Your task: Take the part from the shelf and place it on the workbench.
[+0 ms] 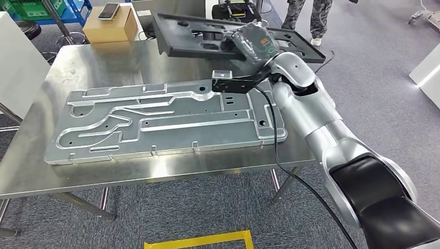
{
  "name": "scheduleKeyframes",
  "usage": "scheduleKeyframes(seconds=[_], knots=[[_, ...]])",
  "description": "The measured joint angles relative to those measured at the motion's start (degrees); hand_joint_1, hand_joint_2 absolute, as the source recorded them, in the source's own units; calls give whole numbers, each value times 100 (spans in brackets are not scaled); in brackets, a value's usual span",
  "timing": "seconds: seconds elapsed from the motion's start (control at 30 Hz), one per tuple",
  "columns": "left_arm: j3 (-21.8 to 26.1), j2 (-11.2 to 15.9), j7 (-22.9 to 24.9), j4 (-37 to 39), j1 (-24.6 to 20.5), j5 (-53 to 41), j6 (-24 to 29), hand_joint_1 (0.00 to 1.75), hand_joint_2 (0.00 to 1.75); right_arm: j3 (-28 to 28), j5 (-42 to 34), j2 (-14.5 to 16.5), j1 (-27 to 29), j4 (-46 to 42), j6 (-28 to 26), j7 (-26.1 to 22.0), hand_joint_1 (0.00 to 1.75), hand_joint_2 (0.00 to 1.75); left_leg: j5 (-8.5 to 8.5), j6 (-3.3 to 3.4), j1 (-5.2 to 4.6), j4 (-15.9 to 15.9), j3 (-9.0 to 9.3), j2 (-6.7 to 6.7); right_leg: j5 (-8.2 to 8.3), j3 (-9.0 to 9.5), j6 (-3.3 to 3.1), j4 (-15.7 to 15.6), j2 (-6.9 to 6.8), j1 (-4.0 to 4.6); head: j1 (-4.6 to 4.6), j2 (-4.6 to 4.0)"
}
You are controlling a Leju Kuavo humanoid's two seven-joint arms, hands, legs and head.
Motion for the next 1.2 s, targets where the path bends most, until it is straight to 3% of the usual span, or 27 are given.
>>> scheduleKeyframes(seconds=[0.07,0.13,0.2,0.3,0.33,0.37,0.4,0.5,0.53,0.6,0.67,0.73,0.83,0.87,0.9,0.93,1.0,1.07,1.17,1.2], knots=[[0,-2,-70,1,-8,4,-33,0,175,321,342,296,-120,566,531,230,175,175,30,47,-19,-312,151,3,-18,5,40,-11,8,21,-1,0],[0,-10,-149,2,-20,2,-65,0,175,637,561,622,-95,1113,1133,470,175,175,27,96,-5,-354,175,1,-32,16,84,-38,11,35,-1,0],[-1,-28,-210,3,-29,-11,-87,0,175,870,623,889,30,1548,1501,651,175,175,35,156,30,-403,208,-3,-166,-52,126,133,3,39,1,0],[-2,-39,-247,5,-33,-26,-108,0,175,1080,627,1166,202,2017,1638,767,175,175,19,220,34,-422,235,-10,-632,-609,162,1194,0,28,0,0],[-2,-39,-251,5,-30,-26,-114,0,175,1130,627,1220,245,2131,1648,775,175,175,8,227,30,-417,242,-17,-705,-806,166,1517,0,25,0,0],[-2,-40,-255,6,-25,-25,-119,0,175,1168,625,1261,274,2221,1655,780,175,175,-7,230,25,-412,254,-26,-664,-915,162,1646,0,25,0,0],[-2,-40,-261,7,-17,-25,-126,0,175,1195,619,1295,285,2294,1672,796,175,175,-26,226,19,-404,274,-34,-505,-903,148,1529,0,26,0,0],[-1,-55,-297,18,-5,-22,-154,0,175,1239,575,1386,278,2446,1751,950,175,175,-89,191,-13,-388,354,-46,131,-426,47,378,-2,59,0,0],[-1,-62,-312,22,-8,-21,-166,0,175,1245,556,1416,289,2488,1761,1030,175,175,-104,172,-22,-386,367,-48,223,-310,20,119,-3,76,0,0],[-1,-71,-343,27,-13,-21,-193,0,175,1247,513,1467,324,2560,1747,1175,175,175,-116,118,-28,-395,383,-50,238,-243,-8,-21,-1,101,0,0],[-2,-68,-363,28,-11,-21,-212,0,175,1247,483,1500,345,2604,1732,1250,87,87,-143,64,-33,-390,400,-49,261,-195,-43,-83,-7,69,-1,0],[-2,-66,-368,30,-6,-21,-227,0,175,1246,471,1524,351,2645,1729,1282,0,0,-364,15,-30,-65,278,-40,290,-139,-85,-155,-34,24,-2,0],[-2,-67,-355,33,7,-32,-234,0,175,1246,453,1534,417,2722,1721,1313,0,0,-866,-65,31,991,-186,-23,290,-129,-112,-164,-55,25,-2,0],[-4,-66,-337,33,14,-42,-227,0,175,1246,441,1530,446,2744,1706,1330,0,0,-892,-89,51,1156,-259,-19,288,-130,-111,-160,-53,23,-2,0],[-7,-66,-316,33,17,-60,-216,0,175,1246,426,1523,468,2764,1681,1349,0,0,-810,-111,72,1107,-228,-15,283,-130,-102,-151,-47,16,-2,0],[-11,-64,-293,33,19,-79,-198,0,175,1245,411,1513,478,2778,1648,1370,0,0,-628,-130,96,814,-77,-10,273,-128,-85,-134,-39,5,-2,0],[-21,-62,-256,35,11,-122,-160,0,87,1239,386,1484,482,2801,1558,1401,0,0,-311,-147,122,16,328,-6,238,-136,-23,-76,-19,-5,-2,0],[-28,-64,-249,39,2,-151,-121,0,0,1215,362,1453,488,2818,1433,1421,0,0,-233,-96,107,-361,512,-18,224,-161,47,-35,-2,10,-2,0],[-33,-66,-279,43,6,-182,-84,0,0,1106,221,1411,492,2830,1171,1336,0,0,-214,37,89,-374,493,-25,227,-182,138,-27,10,4,-1,0],[-36,-66,-287,43,5,-194,-85,0,0,1042,110,1401,484,2827,1075,1231,0,0,-198,80,93,-389,493,-20,162,-222,164,54,7,-7,-1,0]])
